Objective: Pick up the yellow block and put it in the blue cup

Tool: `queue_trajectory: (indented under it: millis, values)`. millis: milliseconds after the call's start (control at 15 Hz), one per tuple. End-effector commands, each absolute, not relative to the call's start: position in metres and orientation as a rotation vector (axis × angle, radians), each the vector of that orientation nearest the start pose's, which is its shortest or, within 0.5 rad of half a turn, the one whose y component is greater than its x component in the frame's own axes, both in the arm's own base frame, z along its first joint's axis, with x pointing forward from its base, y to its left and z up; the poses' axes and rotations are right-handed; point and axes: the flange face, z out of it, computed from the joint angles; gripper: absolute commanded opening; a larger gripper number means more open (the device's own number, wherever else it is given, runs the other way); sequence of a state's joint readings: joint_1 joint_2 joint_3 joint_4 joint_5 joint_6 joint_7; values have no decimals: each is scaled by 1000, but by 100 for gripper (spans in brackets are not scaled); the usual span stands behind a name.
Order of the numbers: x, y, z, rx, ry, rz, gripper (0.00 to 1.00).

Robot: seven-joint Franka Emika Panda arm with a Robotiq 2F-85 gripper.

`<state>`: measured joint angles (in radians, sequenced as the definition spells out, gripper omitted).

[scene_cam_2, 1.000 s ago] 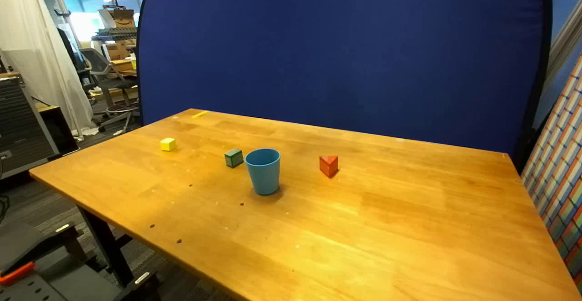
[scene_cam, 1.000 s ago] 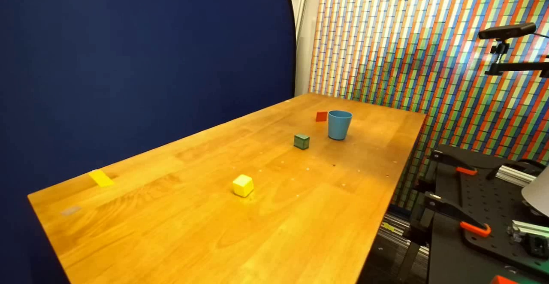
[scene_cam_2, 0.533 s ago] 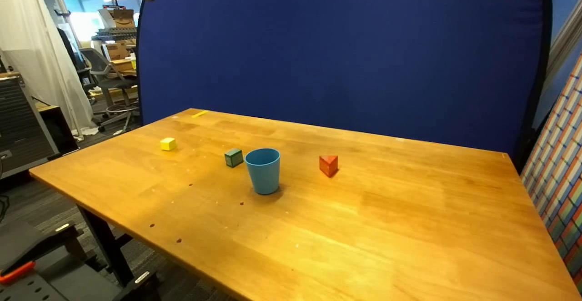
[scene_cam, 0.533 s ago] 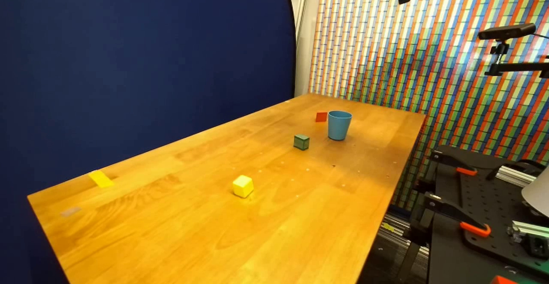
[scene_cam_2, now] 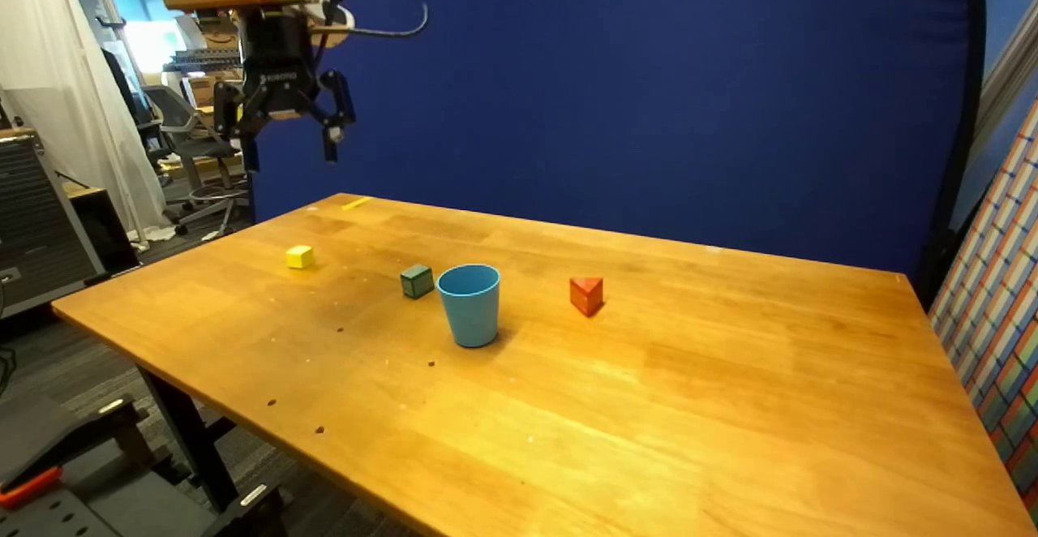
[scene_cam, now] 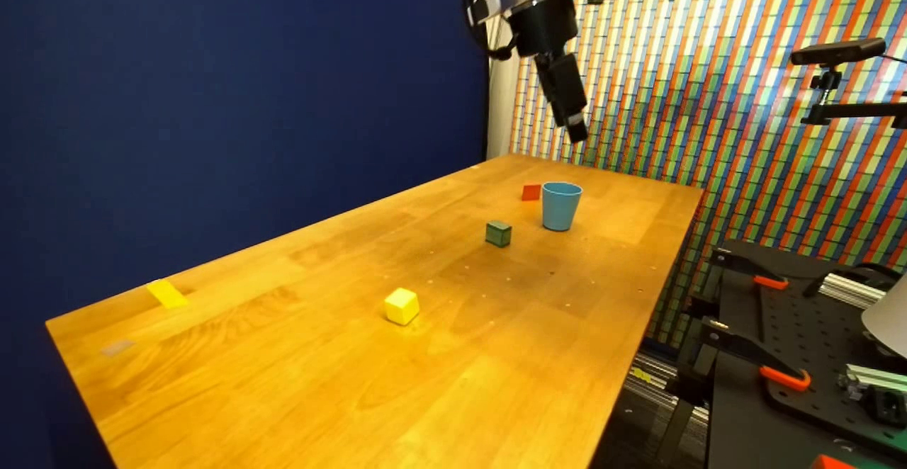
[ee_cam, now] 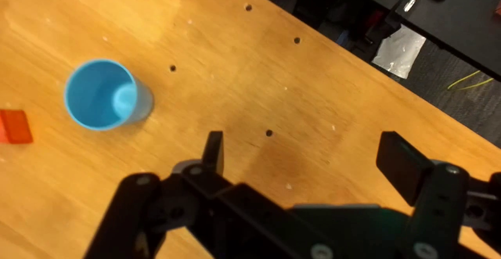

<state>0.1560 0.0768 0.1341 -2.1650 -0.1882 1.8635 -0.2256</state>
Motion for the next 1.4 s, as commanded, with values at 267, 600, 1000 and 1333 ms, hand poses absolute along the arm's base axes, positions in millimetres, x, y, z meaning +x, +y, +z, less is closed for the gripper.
queue_trajectory:
  millis: [267, 600, 1000, 1333]
  values:
    - [529, 261, 209, -2895, -1308, 596, 100]
    - [562, 299, 165, -2826, -1401, 590, 100]
    - [591, 323, 147, -2783, -1482, 519, 100]
    - [595, 340, 135, -2770, -1495, 501, 73]
